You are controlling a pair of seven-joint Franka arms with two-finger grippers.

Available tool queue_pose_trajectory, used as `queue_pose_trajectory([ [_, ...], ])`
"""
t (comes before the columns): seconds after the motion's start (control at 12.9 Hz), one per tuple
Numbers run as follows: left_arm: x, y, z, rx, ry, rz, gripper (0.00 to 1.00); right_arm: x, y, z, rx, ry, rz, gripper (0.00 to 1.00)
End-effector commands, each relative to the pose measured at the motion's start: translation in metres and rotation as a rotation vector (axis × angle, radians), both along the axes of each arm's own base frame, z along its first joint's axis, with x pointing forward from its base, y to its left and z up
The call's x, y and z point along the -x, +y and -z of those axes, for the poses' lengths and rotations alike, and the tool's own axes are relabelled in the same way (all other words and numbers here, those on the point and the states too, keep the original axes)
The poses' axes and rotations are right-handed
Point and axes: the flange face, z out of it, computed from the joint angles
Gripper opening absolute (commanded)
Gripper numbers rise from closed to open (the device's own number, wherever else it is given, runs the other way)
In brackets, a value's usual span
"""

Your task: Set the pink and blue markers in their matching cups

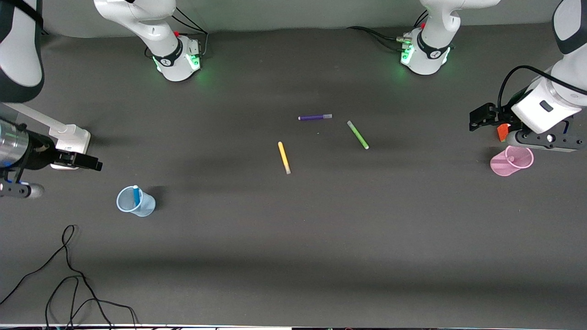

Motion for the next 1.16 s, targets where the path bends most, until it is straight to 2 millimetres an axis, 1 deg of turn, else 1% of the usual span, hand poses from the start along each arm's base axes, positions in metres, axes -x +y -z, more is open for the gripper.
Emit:
queue_pose_trajectory([
  [0.0,0.002,-0.002,-0.004,-0.017,0.004,0.005,1.00,0.038,-0.001,-0.005,0.019,-0.066,0.001,1.00],
  [0.08,0.003,-0.001,-0.003,-0.016,0.006,0.004,1.00,0.041,-0.002,-0.010,0.018,-0.077,-0.008,1.00],
  [0.31,0.002,-0.001,-0.004,-0.016,0.004,0.004,1.00,0.036,-0.012,-0.033,0.020,-0.115,0.004,1.00],
  [0.47,0.002,0.001,-0.003,-0.016,0.006,0.002,1.00,0.037,-0.021,-0.043,0.019,-0.105,-0.014,1.00],
  [0.54,0.002,0.003,-0.003,-0.015,0.007,0.001,1.00,0.039,-0.029,-0.045,0.018,-0.096,-0.008,1.00],
  [0.7,0.000,0.007,0.000,-0.010,0.010,0.057,1.00,0.044,-0.047,-0.044,0.006,-0.072,-0.003,1.00],
  [0.78,0.000,0.008,0.001,-0.009,0.013,0.060,1.00,0.046,-0.046,-0.042,-0.001,-0.053,-0.005,1.00],
  [0.93,0.001,0.007,0.001,-0.011,0.013,0.061,1.00,0.048,-0.042,-0.045,-0.002,-0.053,-0.013,1.00],
  [1.09,0.001,0.010,0.000,-0.065,0.009,0.065,1.00,0.051,-0.041,-0.045,-0.002,-0.030,-0.015,1.00],
])
